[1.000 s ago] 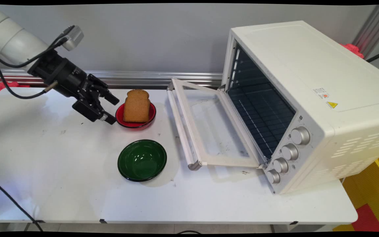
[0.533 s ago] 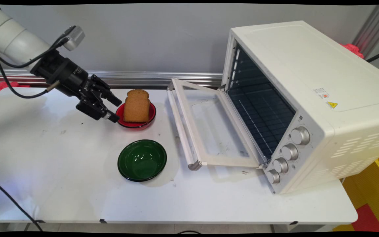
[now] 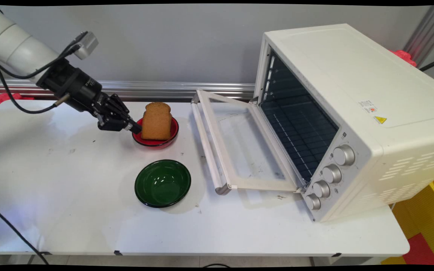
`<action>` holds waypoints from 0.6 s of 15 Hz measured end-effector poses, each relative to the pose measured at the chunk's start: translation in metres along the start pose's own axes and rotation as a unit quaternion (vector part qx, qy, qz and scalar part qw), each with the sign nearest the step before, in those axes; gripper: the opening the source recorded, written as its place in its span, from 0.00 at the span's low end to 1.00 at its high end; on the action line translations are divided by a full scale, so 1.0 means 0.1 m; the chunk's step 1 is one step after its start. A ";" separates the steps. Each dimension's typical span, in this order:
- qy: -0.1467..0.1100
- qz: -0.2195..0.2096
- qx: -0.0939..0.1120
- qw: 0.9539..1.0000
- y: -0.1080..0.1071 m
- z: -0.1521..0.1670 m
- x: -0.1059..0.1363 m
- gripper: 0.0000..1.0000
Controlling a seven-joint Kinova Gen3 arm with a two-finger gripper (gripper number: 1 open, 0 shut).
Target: Close the oven
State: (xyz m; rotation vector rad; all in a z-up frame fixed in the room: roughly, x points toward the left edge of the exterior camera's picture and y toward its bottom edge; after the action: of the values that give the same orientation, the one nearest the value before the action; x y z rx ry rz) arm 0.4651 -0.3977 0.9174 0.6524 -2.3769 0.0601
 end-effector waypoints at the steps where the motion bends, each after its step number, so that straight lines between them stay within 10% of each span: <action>1: 0.001 -0.002 0.000 1.000 0.00 0.01 0.00 0.00; 9: 0.015 -0.012 0.002 1.000 -0.02 0.28 0.03 0.00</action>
State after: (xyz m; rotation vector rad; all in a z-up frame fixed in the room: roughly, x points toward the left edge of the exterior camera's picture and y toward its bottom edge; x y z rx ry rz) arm 0.4473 -0.4065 0.8972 0.6773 -2.3409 0.0637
